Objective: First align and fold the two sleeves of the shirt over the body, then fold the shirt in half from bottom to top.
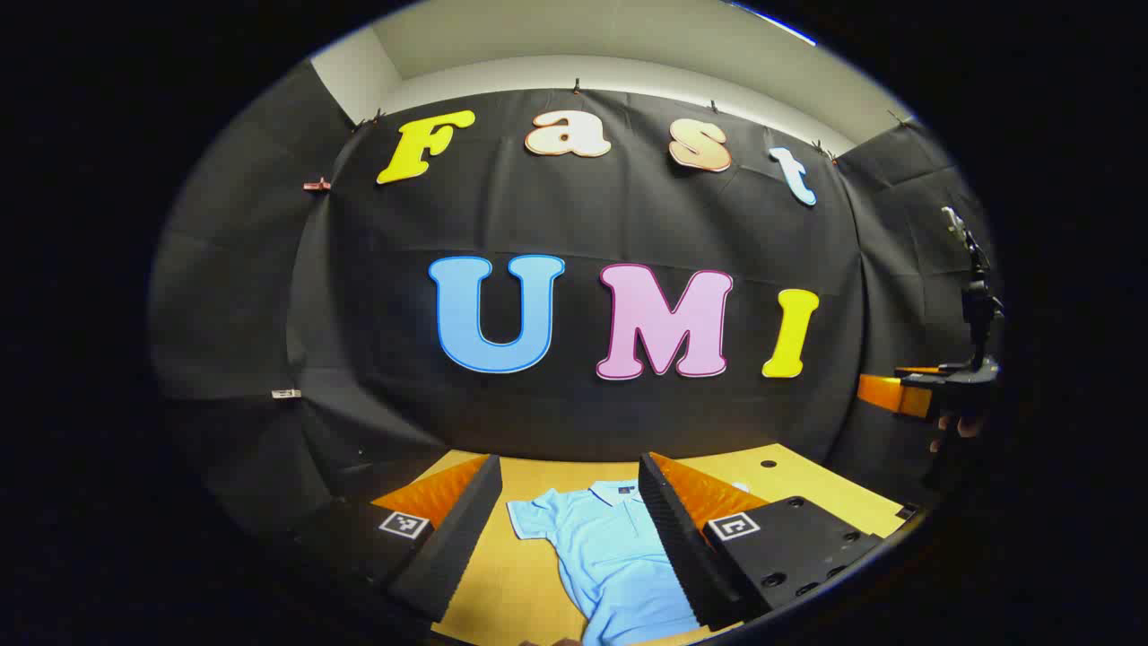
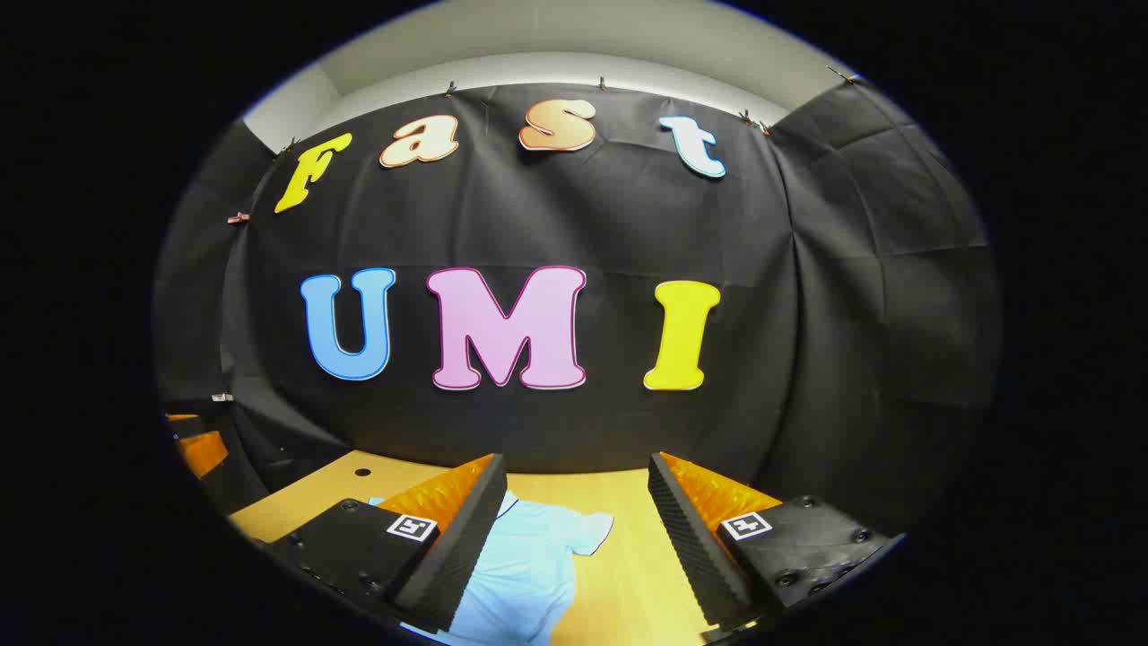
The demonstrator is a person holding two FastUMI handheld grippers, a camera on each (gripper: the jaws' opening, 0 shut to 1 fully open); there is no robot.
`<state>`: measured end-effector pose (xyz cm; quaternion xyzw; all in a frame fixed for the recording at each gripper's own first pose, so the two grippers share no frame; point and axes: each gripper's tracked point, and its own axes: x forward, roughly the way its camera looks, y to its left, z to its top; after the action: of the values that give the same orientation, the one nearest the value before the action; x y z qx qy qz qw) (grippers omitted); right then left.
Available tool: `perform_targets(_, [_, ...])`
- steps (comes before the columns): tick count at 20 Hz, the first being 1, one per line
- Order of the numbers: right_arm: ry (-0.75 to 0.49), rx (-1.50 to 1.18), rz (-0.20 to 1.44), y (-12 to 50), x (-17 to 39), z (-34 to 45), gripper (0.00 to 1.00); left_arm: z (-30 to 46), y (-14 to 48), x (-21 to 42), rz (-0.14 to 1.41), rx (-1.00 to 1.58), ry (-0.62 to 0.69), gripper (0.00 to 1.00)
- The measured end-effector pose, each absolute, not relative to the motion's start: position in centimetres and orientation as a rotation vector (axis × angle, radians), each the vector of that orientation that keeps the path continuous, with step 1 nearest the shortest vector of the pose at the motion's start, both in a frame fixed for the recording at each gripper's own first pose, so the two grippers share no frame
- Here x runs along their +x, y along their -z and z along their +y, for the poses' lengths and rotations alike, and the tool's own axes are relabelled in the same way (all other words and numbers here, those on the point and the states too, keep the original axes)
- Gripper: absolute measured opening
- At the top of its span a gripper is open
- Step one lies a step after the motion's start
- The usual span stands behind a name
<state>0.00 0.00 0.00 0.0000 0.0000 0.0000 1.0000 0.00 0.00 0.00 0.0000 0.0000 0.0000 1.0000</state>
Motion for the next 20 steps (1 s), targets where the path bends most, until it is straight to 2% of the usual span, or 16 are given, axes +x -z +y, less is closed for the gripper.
perform_targets(4, [0.028,-0.044,0.055,2.0,-1.2,0.8,0.99,0.7,0.2,0.3,0.017,-0.025,0.029,0.97])
perform_targets(5, [0.02,-0.034,0.055,2.0,-1.4,1.1,0.95,0.8,-0.1,0.5,0.017,-0.028,0.033,0.97])
perform_targets(6, [0.019,-0.026,0.045,1.8,-1.2,1.3,0.99,0.8,0.0,0.6,0.012,-0.025,0.035,0.97])
perform_targets(20, [0.019,-0.024,0.093,4.0,1.1,0.7,0.99,2.0,2.2,2.8,0.065,-0.019,-0.005,0.97])
